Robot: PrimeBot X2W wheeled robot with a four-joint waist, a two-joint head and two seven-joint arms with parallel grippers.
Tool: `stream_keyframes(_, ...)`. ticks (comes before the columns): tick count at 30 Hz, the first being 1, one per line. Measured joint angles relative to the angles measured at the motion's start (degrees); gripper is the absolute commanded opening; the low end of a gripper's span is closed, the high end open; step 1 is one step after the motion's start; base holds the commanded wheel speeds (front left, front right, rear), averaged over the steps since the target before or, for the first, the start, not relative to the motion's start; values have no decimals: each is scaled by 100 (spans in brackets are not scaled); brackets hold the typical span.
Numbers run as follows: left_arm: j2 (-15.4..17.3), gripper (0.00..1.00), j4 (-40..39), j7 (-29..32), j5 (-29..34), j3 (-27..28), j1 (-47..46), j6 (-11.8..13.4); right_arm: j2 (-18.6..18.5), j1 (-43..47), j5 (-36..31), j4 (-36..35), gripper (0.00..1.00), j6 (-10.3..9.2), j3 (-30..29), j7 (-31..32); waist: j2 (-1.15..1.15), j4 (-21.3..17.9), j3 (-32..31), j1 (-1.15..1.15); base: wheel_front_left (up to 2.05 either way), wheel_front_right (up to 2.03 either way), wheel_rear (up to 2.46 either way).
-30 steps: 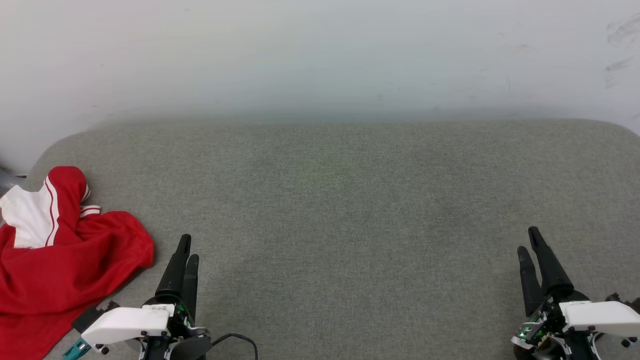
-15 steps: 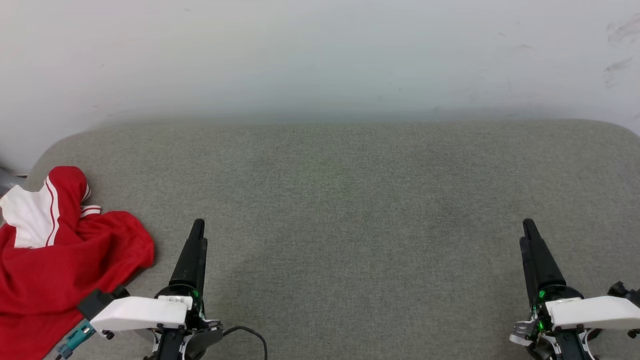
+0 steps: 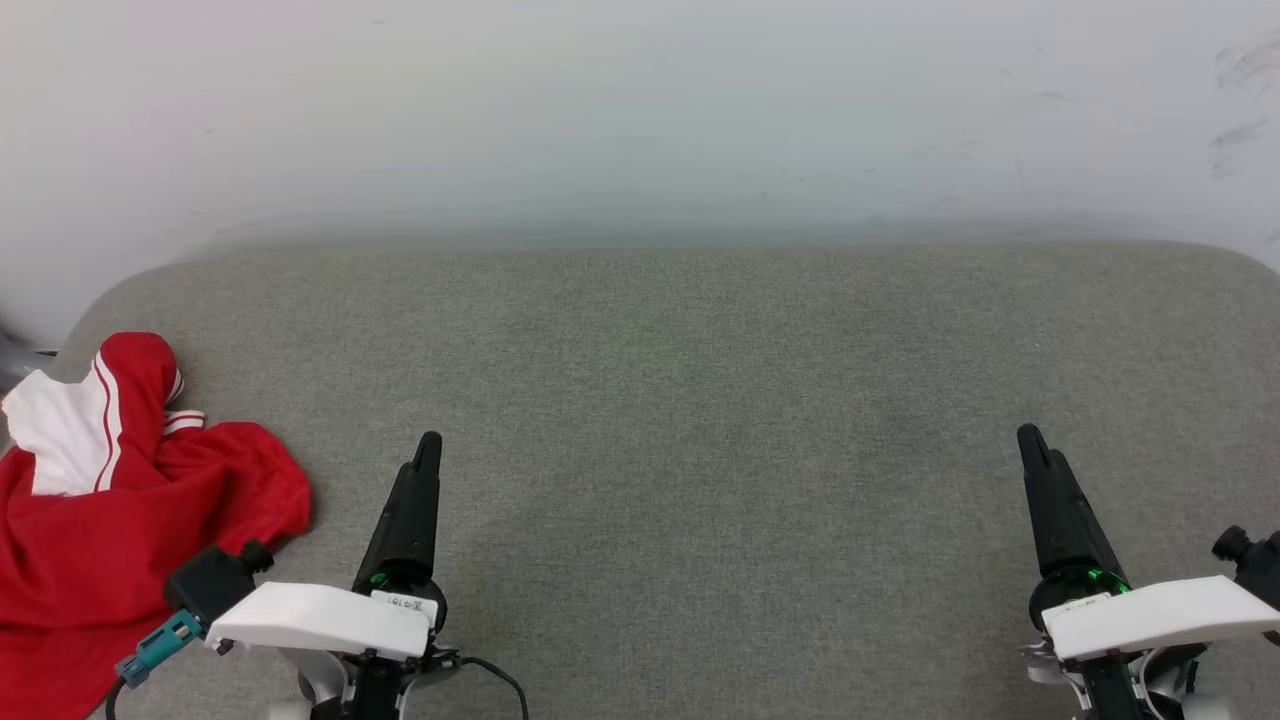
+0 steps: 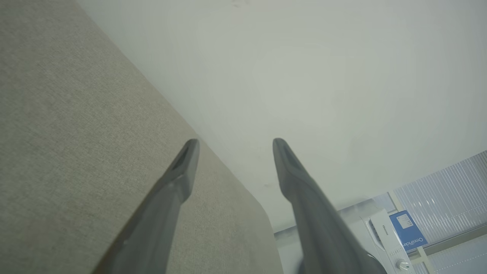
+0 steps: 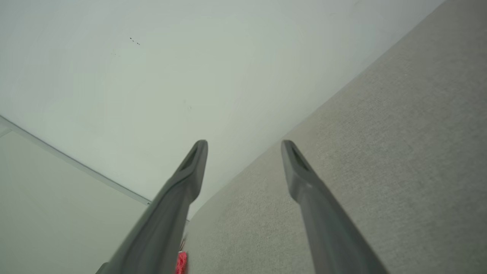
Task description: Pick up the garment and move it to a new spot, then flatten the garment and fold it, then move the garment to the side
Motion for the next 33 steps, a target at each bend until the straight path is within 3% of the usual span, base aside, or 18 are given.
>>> stream_keyframes(22, 93, 100, -135, -389, 2922, -31, 14, 24, 23, 159, -2641, -583, 100, 0, -104, 247, 0, 39, -33, 0, 0, 0, 0)
stream_keyframes(33, 221, 100, -167, -547, 3953, -62, 22, 137, 27, 248, -3532, -845, 100, 0, -234, 385, 0, 63, -29, 0, 0, 0, 0)
